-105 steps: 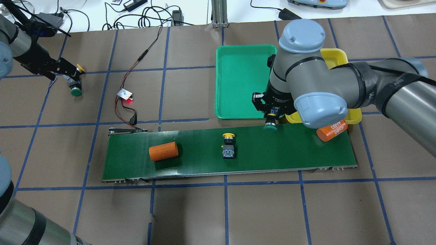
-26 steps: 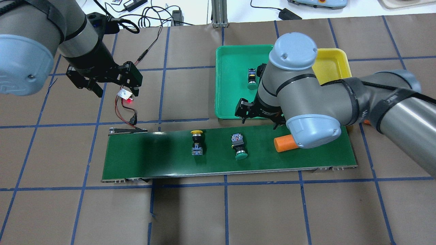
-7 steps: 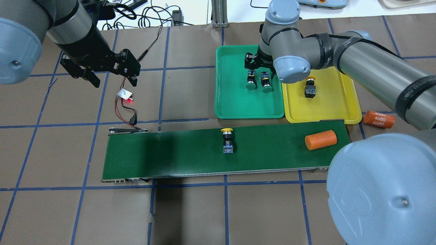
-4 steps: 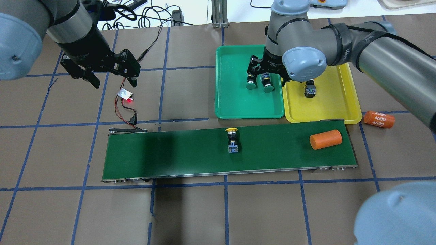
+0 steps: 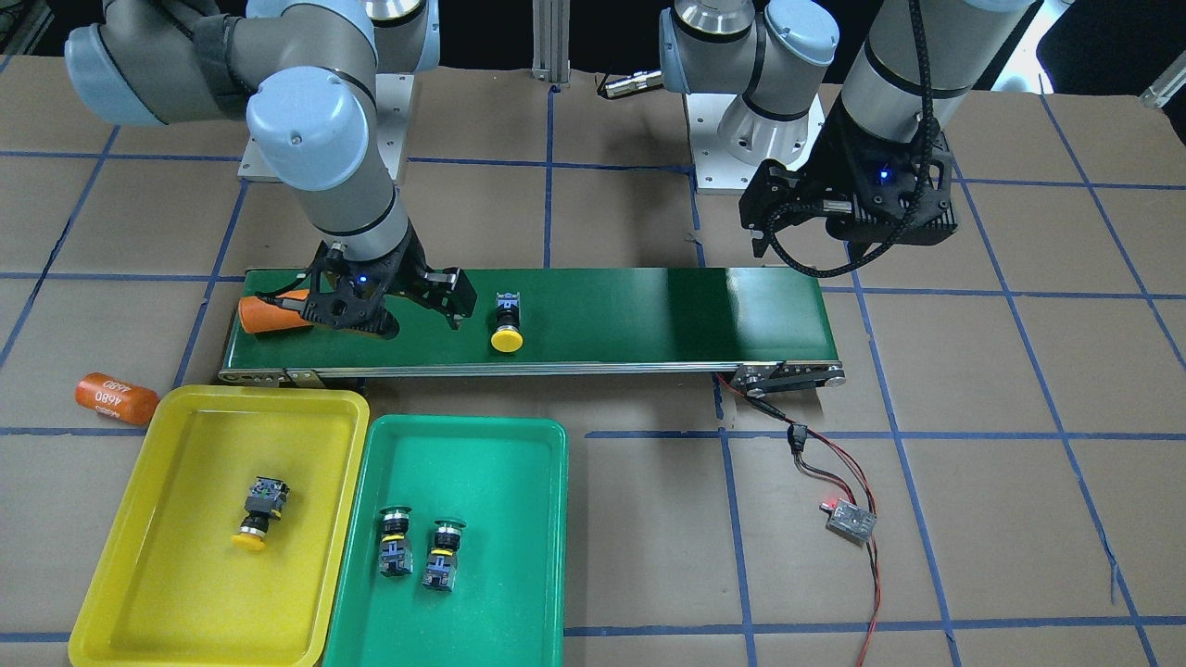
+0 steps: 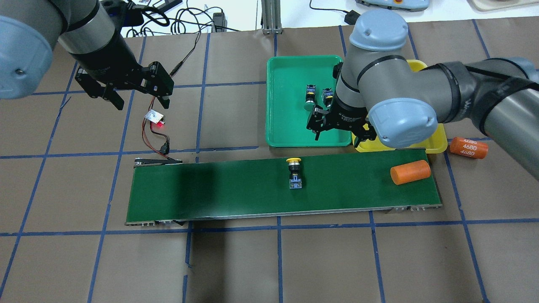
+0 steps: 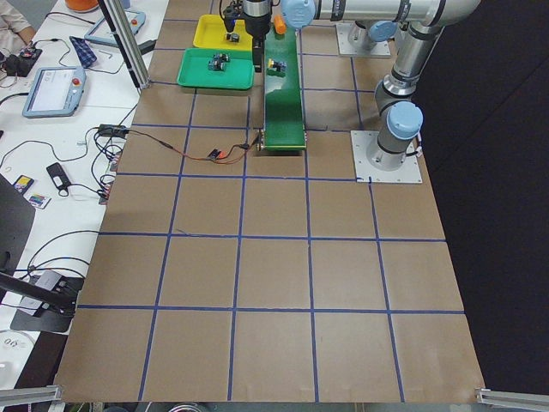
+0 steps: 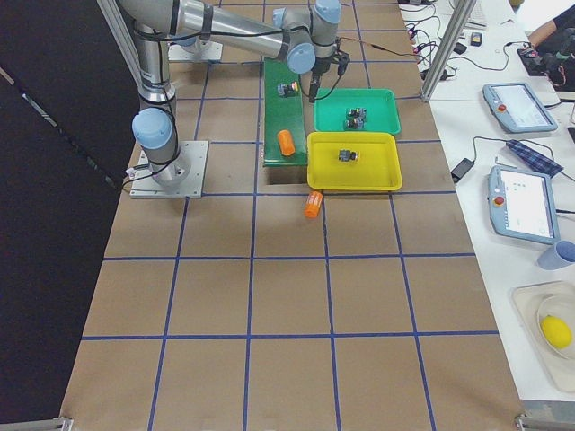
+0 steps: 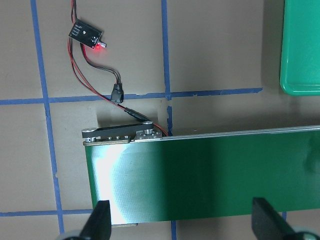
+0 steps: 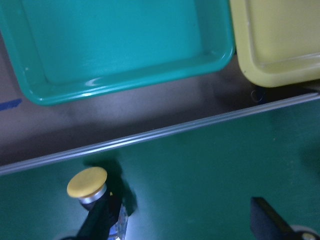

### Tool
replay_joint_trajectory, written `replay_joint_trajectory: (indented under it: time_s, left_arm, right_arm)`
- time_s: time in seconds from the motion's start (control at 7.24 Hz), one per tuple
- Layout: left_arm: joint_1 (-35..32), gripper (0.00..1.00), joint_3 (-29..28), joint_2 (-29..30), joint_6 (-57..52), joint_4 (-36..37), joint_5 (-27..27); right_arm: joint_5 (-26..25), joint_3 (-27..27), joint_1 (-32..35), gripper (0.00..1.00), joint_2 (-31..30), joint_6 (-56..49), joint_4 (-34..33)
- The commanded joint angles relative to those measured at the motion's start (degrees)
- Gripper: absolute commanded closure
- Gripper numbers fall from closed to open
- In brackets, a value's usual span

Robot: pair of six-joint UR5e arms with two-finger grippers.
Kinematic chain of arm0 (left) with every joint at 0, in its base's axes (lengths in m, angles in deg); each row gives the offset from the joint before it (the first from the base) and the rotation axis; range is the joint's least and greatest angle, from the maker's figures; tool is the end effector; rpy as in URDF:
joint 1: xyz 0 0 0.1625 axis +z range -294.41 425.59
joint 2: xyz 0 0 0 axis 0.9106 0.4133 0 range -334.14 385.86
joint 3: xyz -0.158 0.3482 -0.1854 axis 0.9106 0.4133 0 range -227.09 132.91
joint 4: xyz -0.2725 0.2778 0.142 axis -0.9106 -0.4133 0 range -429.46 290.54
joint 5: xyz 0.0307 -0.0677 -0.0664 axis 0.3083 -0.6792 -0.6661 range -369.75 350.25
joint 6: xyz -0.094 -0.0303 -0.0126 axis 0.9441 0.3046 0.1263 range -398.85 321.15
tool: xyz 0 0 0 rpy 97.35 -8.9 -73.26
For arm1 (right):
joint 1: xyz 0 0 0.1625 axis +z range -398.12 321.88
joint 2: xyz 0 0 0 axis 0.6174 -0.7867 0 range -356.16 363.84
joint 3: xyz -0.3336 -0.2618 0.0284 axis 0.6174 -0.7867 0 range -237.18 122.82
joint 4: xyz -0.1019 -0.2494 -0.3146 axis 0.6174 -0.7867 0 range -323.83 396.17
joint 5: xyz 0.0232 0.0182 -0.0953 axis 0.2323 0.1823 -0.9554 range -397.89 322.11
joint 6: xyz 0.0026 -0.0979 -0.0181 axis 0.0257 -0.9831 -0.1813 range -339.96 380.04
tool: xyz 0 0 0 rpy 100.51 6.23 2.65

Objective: Sort buttons by color to trays
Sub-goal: 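Reach the right gripper down and grasp the yellow-capped button on the belt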

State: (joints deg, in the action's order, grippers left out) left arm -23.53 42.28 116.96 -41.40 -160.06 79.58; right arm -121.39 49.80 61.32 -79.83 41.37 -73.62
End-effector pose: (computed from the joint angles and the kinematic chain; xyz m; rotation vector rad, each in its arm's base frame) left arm -0.1268 -0.5001 0.4828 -0.0454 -3.1289 -0.0285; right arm 0.2247 -0.4701 0.3248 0.3205 3.0287 0.1362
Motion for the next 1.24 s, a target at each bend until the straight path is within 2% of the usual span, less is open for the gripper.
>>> replay_joint_trajectory:
  time_s: [0.0, 0.28, 0.55, 0.69, 0.83, 0.97, 1.11]
  left_arm:
    - [-0.17, 0.0, 0.01, -0.04, 0.0, 0.07, -0.03]
    - [-0.35, 0.0, 0.54, -0.3, 0.17, 0.07, -0.21]
    - [-0.44, 0.0, 0.19, -0.39, 0.18, 0.07, -0.12]
    - [-0.35, 0.0, 0.54, -0.56, 0.18, 0.07, -0.03]
    - [-0.44, 0.0, 0.8, -0.83, 0.18, 0.07, -0.03]
    - [-0.44, 0.0, 0.98, -0.91, 0.09, 0.07, 0.14]
    - [-0.44, 0.0, 0.98, -0.83, 0.17, 0.15, -0.21]
  right_arm:
    - [1.33, 2.71, 4.24, 0.0, -0.63, 0.03, -0.25]
    - [1.24, 3.41, 5.85, 0.0, 2.35, 0.03, -1.03]
    - [0.54, 3.32, 6.2, 0.0, 8.49, 0.47, -5.68]
    - [0.19, 3.24, 6.2, 0.28, 9.74, 0.47, -7.09]
    - [0.27, 3.06, 6.2, 0.95, 9.06, 0.21, -6.15]
    - [-0.16, 2.71, 6.2, 1.0, 9.05, 0.38, -6.14]
    - [-2.17, 2.27, 5.59, 1.0, 8.7, 0.29, -6.4]
